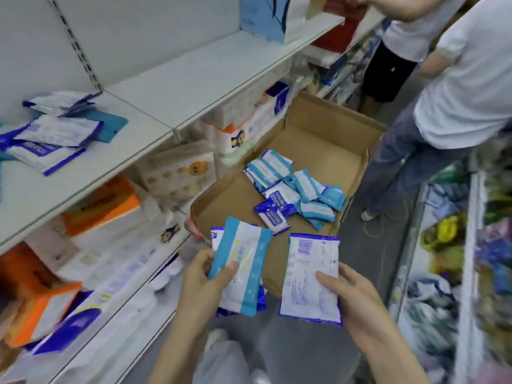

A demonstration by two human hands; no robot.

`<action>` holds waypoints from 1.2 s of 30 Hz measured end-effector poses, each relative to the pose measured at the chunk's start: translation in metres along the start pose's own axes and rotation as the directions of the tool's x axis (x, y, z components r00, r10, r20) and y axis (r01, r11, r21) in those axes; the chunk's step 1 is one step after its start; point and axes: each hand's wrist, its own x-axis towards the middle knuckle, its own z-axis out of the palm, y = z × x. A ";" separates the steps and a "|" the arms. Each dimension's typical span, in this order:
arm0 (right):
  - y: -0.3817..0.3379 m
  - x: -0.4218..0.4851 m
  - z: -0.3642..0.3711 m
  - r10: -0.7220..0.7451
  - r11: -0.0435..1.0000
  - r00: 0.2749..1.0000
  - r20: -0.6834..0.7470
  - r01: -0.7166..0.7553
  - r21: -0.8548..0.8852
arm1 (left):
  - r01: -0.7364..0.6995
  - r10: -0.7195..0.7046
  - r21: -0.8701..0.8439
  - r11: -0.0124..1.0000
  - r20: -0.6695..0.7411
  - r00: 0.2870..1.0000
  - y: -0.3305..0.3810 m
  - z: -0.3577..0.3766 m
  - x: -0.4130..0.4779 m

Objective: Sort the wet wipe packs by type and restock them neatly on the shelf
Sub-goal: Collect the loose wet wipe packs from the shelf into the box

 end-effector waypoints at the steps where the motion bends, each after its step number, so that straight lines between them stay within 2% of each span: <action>1: -0.004 0.006 -0.009 0.012 1.000 1.000 -0.012 -0.012 0.003 | 0.002 -0.002 -0.004 1.000 0.010 1.000 -0.001 0.013 0.006; 4: -0.018 0.034 -0.028 0.024 1.000 0.997 -0.067 -0.023 0.017 | 0.042 -0.040 -0.032 0.999 0.043 0.998 -0.004 0.050 0.037; 7: -0.028 0.076 -0.042 0.069 0.997 0.989 -0.134 -0.067 0.023 | 0.221 -0.217 -0.157 0.963 0.042 0.975 -0.019 0.079 0.082; 9: -0.033 0.109 -0.049 0.100 0.995 0.976 -0.195 -0.104 -0.008 | 0.340 -0.340 -0.190 0.921 0.036 0.940 -0.031 0.097 0.116; 13: -0.041 0.180 -0.066 0.072 0.983 0.948 -0.310 -0.120 -0.139 | 0.513 -0.523 -0.266 0.816 0.035 0.852 -0.055 0.127 0.180; 16: -0.045 0.237 -0.079 0.071 0.973 0.953 -0.295 -0.131 -0.190 | 0.545 -0.564 -0.276 0.792 0.012 0.825 -0.074 0.150 0.223; 20: -0.030 0.322 -0.093 0.115 0.964 0.954 -0.276 -0.174 -0.202 | 0.507 -0.557 -0.320 0.800 -0.087 0.826 -0.113 0.183 0.277; 22: -0.021 0.363 -0.099 0.155 0.969 0.952 -0.263 -0.198 -0.146 | 0.477 -0.523 -0.247 0.843 -0.175 0.834 -0.134 0.197 0.302; 25: -0.016 0.417 -0.107 0.129 0.980 0.970 -0.208 -0.157 -0.123 | 0.410 -0.405 -0.062 0.910 -0.342 0.848 -0.161 0.209 0.329; 28: -0.024 0.472 -0.114 0.048 0.942 0.996 -0.076 -0.070 -0.329 | 0.413 -0.334 0.066 0.909 -0.478 0.812 -0.181 0.222 0.339; 30: -0.035 0.507 -0.119 -0.022 0.852 0.997 0.074 0.057 -0.520 | 0.411 -0.332 0.038 0.911 -0.522 0.786 -0.174 0.235 0.342; 32: -0.048 0.534 -0.123 -0.022 0.730 0.972 0.234 0.176 -0.660 | 0.453 -0.401 -0.032 0.891 -0.525 0.751 -0.165 0.246 0.344; 34: -0.058 0.551 -0.122 0.012 0.659 0.940 0.340 0.249 -0.710 | 0.437 -0.401 -0.069 0.897 -0.546 0.736 -0.152 0.254 0.339; 36: -0.060 0.560 -0.121 -0.008 0.581 0.928 0.373 0.308 -0.753 | 0.381 -0.372 -0.113 0.918 -0.583 0.723 -0.136 0.259 0.330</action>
